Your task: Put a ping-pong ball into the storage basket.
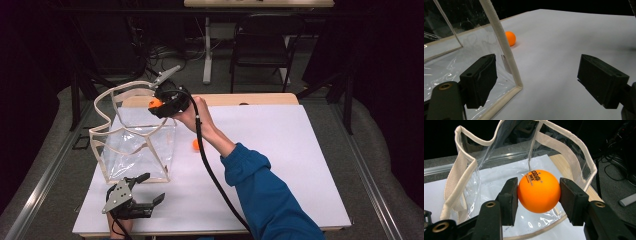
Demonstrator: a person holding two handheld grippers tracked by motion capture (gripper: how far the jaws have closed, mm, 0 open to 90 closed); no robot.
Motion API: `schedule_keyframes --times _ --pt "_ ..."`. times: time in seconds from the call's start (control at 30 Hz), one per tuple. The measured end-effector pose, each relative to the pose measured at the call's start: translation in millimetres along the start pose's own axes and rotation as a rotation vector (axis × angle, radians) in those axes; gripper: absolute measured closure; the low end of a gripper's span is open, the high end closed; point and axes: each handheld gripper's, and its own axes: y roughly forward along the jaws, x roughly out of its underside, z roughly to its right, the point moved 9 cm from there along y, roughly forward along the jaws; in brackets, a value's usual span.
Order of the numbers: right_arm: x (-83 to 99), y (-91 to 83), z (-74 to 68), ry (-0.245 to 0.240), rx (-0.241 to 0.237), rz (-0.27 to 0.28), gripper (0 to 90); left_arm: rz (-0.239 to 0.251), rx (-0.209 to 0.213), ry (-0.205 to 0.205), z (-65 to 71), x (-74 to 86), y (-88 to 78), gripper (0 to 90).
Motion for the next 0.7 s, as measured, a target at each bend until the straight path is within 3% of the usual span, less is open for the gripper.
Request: schedule_keyframes --times 0.7 --pt "7.7 10.9 -6.2 -0.003 -0.015 -0.043 50.7 -0.003 0.007 0.002 0.7 0.1 0.0 15.9"
